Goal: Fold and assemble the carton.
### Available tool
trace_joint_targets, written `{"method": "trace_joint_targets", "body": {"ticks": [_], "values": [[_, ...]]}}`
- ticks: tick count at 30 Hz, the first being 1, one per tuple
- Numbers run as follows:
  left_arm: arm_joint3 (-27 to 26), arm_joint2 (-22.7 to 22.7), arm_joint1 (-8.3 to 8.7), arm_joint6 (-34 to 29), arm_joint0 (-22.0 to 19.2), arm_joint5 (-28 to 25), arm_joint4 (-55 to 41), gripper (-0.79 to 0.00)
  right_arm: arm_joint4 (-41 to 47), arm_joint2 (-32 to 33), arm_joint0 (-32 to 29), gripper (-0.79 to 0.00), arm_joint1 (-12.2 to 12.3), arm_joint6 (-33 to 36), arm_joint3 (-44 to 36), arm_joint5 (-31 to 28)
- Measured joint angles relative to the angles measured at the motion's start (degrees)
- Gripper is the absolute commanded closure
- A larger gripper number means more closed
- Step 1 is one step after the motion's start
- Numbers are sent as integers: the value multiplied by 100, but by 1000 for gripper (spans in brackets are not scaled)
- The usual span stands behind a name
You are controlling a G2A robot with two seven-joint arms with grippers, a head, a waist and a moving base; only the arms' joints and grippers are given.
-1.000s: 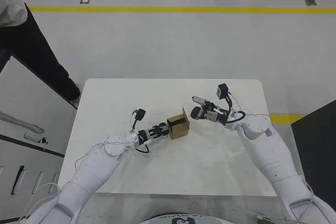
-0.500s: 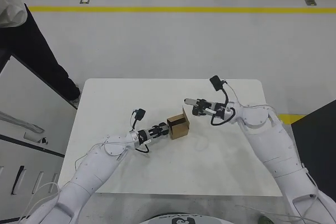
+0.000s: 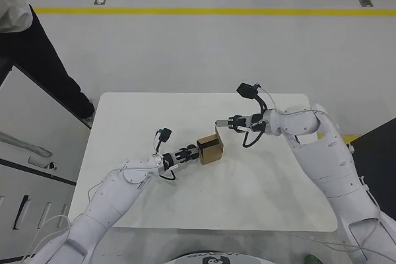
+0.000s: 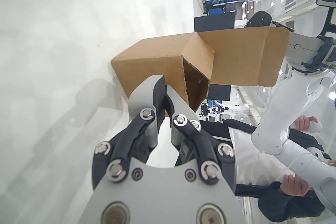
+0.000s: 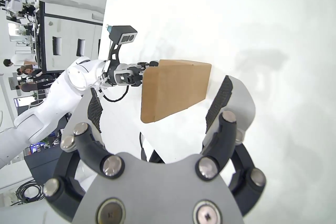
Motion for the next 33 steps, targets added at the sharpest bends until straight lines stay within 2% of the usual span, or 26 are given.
{"method": "trace_joint_targets", "body": {"ticks": [4,8,10,12,14,16,24,33], "values": [[0,0,0,0,0,0,0,0,304,187,-71,-785,23,-27,128,-160],[0,0,0,0,0,0,0,0,548,483,-84,-785,99,256,402,-471],[0,0,0,0,0,0,0,0,528,547,-72,-696,133,432,533,-586],[0,0,0,0,0,0,0,0,467,544,-53,-523,152,564,610,-630],[0,0,0,0,0,0,0,0,360,472,-27,-428,163,687,669,-650],[0,0,0,0,0,0,0,0,311,340,16,-372,151,756,681,-677],[0,0,0,0,0,0,0,0,88,-207,370,-305,64,838,647,-746],[0,0,0,0,0,0,0,0,40,-603,689,-268,-10,974,649,-775]]}}
